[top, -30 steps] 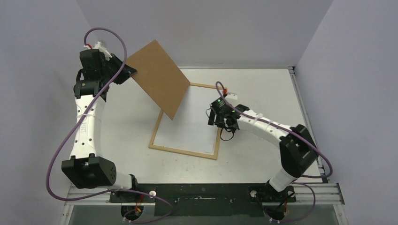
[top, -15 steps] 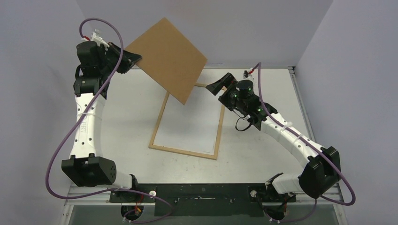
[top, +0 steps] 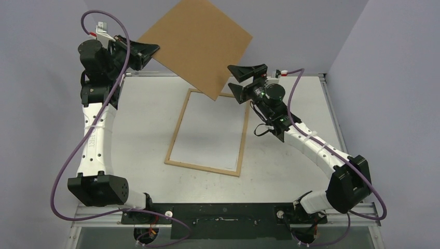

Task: Put the photo into the frame
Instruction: Place the photo frame item in the photo frame.

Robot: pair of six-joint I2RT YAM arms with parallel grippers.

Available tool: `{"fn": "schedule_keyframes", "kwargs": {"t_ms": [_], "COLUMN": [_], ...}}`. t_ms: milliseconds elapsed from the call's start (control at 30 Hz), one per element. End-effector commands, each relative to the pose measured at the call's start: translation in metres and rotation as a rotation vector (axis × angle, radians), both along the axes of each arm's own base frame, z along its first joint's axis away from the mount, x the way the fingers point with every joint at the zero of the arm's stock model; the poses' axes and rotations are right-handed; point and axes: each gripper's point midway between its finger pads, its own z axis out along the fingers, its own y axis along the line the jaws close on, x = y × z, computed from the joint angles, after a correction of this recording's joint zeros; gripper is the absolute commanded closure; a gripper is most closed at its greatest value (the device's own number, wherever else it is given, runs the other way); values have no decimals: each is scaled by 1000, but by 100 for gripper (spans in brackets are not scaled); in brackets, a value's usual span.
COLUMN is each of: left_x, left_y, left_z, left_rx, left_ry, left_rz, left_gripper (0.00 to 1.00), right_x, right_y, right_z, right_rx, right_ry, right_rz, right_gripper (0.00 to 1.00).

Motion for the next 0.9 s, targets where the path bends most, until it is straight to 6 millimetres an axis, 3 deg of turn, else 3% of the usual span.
{"fn": "schedule_keyframes", "kwargs": {"t_ms": [0,133,267,400,533,567,633,700,767,867], "left_x": [-38,-40,-40,-38,-33,-32,-29,-27,-26,-26], "left_y": [-9,-11,-13,-12,-12,-12,-12,-13,-10,7], "left_z": [87,89,80,68,55,52,44,33,12,-39], "left_rx": [-120,-162,-168,-173,-167,-164,-151,-124,-69,83], "left_ry": [-225,-197,-160,-132,-106,-99,-86,-68,-23,102], "left_rz": [-63,-87,-97,-93,-93,-94,-93,-100,-82,-7], "left_gripper": [100,100,100,100,100,100,91,77,51,27], "right_x": [10,24,38,47,47,46,47,50,53,53], "right_y": [-4,-11,-25,-26,-25,-25,-26,-30,-34,-39], "right_z": [39,59,83,87,93,95,94,89,80,59], "right_rx": [142,226,313,306,307,306,293,268,226,125], "right_ry": [-111,-202,-285,-298,-318,-324,-326,-317,-296,-254], "right_rz": [-23,-28,-9,30,70,77,83,86,95,122], "right_gripper": [0,3,18,40,75,79,87,100,100,100]}}
